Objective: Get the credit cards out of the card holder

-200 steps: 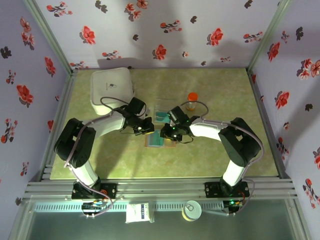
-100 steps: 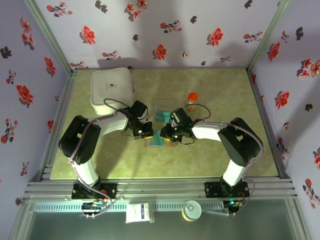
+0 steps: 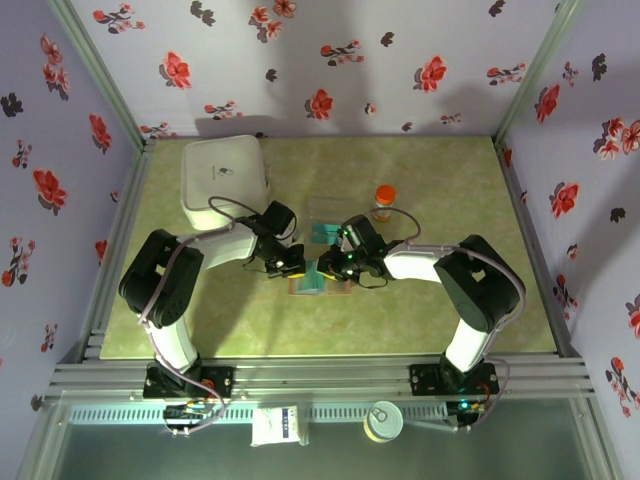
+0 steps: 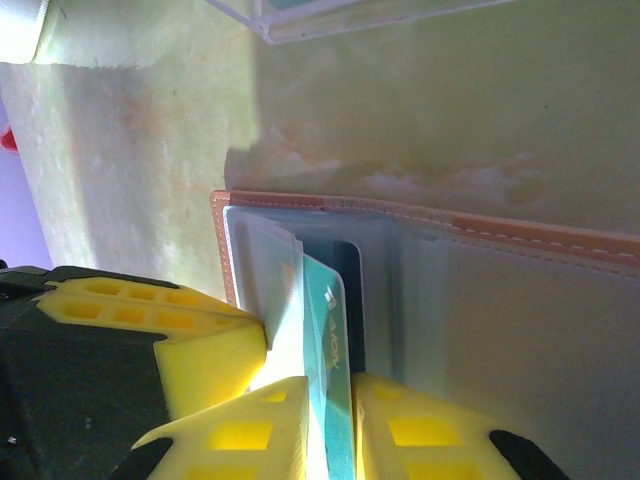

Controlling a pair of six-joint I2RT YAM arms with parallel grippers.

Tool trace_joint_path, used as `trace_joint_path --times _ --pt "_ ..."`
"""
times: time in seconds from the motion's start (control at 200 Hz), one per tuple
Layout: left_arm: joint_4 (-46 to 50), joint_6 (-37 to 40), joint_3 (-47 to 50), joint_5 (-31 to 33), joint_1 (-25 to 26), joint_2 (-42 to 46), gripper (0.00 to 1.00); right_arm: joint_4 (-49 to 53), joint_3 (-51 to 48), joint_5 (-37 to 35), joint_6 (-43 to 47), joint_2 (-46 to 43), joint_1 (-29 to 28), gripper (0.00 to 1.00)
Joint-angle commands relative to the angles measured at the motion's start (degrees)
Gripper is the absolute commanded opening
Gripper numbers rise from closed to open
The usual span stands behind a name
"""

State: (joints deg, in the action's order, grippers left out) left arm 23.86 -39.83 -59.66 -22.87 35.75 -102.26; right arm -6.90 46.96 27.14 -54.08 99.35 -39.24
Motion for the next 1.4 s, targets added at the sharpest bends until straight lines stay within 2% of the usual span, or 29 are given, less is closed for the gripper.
trace_joint_path --times 0.0,0.31,0.575,0.825,0.97,1.145,1.395 --pt "2.45 1.59 -0.90 1.69 0.38 -1.36 0.01 -2.06 -0.73 1.42 -0.52 0.74 0.48 0.17" --pt "2.87 1.59 -0.95 2.05 0.38 -1.10 0.01 1.40 -1.65 -0.64 1.13 -1.83 1.16 0.12" --pt "3.18 1.32 -0.90 2.57 0.38 -0.23 0.01 9.74 -1.18 -3.92 4.68 -6.02 1.62 0.11" --pt "2.55 0.41 -1.57 2.05 0.31 0.98 0.05 14.76 1.63 -5.46 8.01 -8.65 1.62 0.08" --pt "1.92 -0.05 -2.21 0.67 0.28 2.34 0.09 20.89 5.46 -7.23 11.72 -10.32 1.63 0.07" --pt "1.08 -0.64 -1.58 1.29 -0.30 4.83 0.13 27.78 10.32 -10.15 20.77 -11.70 1.63 0.08" --pt "0.56 -0.69 1.16 2.31 -2.17 7.66 0.14 37.89 19.08 -13.99 41.19 -10.83 1.19 0.06"
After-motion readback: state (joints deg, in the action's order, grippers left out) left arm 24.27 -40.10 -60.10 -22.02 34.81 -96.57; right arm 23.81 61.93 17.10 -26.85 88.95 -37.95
